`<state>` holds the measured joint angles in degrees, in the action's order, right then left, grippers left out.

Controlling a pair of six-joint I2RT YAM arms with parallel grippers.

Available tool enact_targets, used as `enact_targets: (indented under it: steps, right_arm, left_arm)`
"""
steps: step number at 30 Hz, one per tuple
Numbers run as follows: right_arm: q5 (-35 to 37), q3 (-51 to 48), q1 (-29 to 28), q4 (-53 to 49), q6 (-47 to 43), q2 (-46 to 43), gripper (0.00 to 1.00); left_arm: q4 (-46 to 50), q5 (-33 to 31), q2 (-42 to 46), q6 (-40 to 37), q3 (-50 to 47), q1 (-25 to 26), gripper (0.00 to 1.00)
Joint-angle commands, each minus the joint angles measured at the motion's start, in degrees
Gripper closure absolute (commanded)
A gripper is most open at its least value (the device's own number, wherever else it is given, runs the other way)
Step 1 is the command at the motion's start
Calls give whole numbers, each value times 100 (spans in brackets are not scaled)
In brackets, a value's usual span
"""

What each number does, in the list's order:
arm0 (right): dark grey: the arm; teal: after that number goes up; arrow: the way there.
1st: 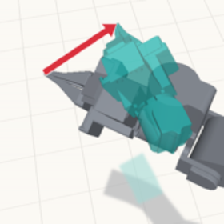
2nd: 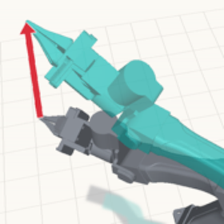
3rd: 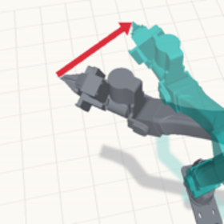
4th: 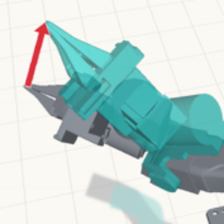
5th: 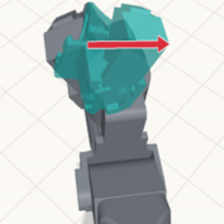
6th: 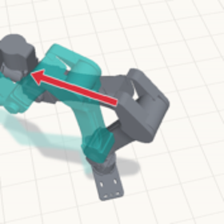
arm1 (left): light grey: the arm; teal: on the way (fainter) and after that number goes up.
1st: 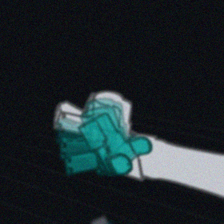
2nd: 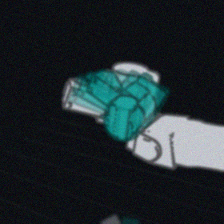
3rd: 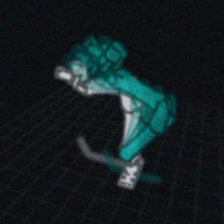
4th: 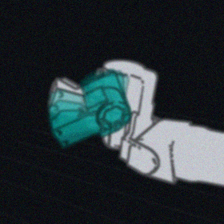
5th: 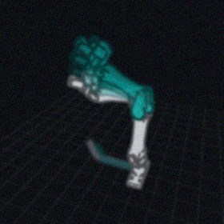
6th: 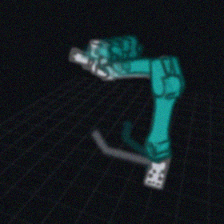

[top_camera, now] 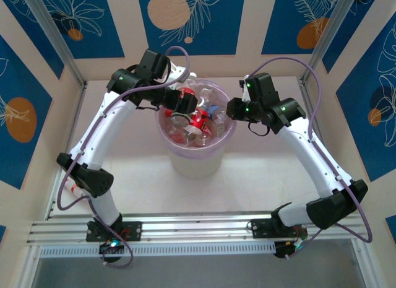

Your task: Put the plastic bottles in the bin

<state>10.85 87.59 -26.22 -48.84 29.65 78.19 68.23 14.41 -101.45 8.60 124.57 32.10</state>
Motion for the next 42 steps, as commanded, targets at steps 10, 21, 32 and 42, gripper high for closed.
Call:
enact_targets:
  steps: [10, 21, 32, 42]
  right_arm:
    - [-110, 9, 33, 40, -73, 54, 74]
    - [-151, 107, 62, 65, -106, 206, 74]
    - [-184, 210, 12, 71, -83, 267, 74]
    - [-174, 307, 4, 205, -72, 95, 66]
  left_arm:
    - [-152, -418, -277, -214, 184, -66, 44]
    - [27, -570, 418, -239, -990, -43, 56]
    - [-321, -614, 245, -172, -1343, -43, 56]
    - [-265, -694, 281, -193, -1033, -54, 35]
